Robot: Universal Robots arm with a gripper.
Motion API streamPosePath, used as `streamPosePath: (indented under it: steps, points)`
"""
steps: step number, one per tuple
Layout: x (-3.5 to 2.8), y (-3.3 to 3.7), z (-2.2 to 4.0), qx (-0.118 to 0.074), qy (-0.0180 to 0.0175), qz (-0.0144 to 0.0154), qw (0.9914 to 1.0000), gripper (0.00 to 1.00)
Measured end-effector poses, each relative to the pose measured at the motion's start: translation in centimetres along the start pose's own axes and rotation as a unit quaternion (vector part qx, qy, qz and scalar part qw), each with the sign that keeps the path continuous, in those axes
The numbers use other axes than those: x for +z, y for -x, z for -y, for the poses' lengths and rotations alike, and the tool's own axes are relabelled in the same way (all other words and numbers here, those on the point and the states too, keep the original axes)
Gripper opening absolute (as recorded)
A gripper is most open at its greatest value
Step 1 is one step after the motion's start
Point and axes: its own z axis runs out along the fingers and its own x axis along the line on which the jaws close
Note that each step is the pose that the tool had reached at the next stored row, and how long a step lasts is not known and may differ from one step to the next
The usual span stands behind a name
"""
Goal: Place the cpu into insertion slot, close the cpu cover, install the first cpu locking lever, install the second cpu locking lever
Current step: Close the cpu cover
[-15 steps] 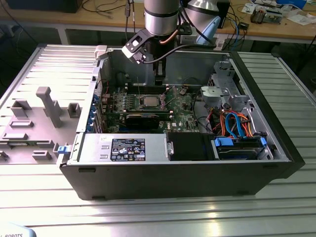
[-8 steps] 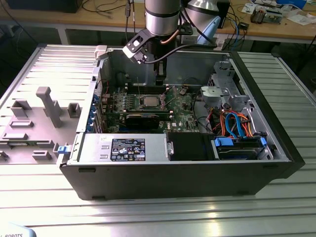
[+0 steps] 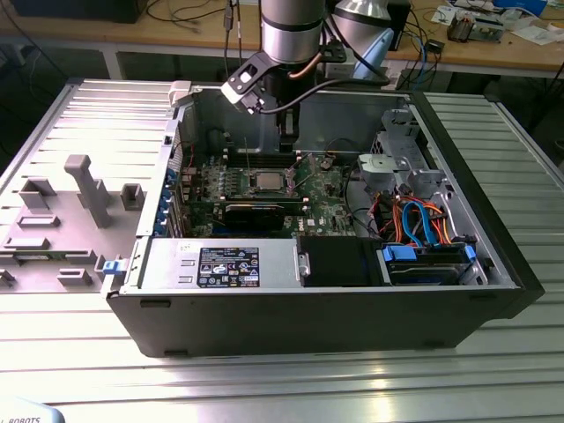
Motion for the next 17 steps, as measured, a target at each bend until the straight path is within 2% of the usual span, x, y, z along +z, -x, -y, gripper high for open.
streamPosePath:
  steps: [17]
  points:
    - [0.02, 0.00, -0.49, 0.000, 0.0000, 0.0000, 1.00000, 0.11]
